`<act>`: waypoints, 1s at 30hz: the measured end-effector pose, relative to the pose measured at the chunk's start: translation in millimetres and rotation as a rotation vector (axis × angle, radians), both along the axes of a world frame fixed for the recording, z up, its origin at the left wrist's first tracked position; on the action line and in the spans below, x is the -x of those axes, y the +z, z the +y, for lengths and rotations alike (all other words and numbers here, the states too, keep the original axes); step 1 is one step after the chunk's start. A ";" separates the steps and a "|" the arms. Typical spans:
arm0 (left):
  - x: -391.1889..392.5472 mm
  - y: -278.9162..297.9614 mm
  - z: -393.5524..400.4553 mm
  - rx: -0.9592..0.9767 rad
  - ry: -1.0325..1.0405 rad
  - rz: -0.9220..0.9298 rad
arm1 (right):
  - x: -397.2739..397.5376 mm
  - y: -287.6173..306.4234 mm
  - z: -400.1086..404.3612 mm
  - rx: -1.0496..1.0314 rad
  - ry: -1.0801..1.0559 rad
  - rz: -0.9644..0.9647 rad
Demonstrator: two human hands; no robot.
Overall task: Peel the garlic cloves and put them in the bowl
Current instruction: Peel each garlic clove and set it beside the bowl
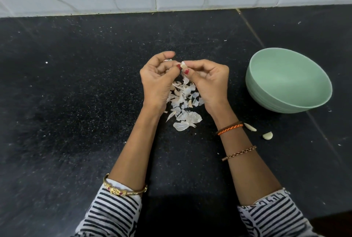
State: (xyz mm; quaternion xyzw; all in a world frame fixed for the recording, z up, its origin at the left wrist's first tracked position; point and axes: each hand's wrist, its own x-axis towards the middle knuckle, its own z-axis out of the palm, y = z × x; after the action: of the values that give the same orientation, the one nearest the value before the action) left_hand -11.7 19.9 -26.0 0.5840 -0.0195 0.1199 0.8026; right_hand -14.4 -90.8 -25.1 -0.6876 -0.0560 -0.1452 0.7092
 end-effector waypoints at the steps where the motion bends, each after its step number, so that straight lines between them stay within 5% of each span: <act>1: -0.7 0.3 -0.1 0.003 0.002 -0.005 | 0.5 2.0 -0.6 -0.060 0.012 0.019; 9: -1.7 1.5 3.3 0.026 0.082 0.048 | -0.3 3.5 3.4 -0.337 -0.044 0.174; 16: 0.5 -5.1 5.9 -0.265 0.033 -0.041 | 0.3 0.2 5.3 -0.120 0.003 0.164; 30: -3.1 -11.6 6.3 -0.409 0.092 -0.114 | 0.6 0.5 -2.0 -0.070 0.080 0.093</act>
State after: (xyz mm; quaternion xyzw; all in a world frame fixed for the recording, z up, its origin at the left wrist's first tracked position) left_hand -8.6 26.2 -37.6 0.7274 -0.0621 0.1826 0.6586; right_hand -15.0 -92.9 -24.7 -0.6656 -0.0455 -0.0864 0.7399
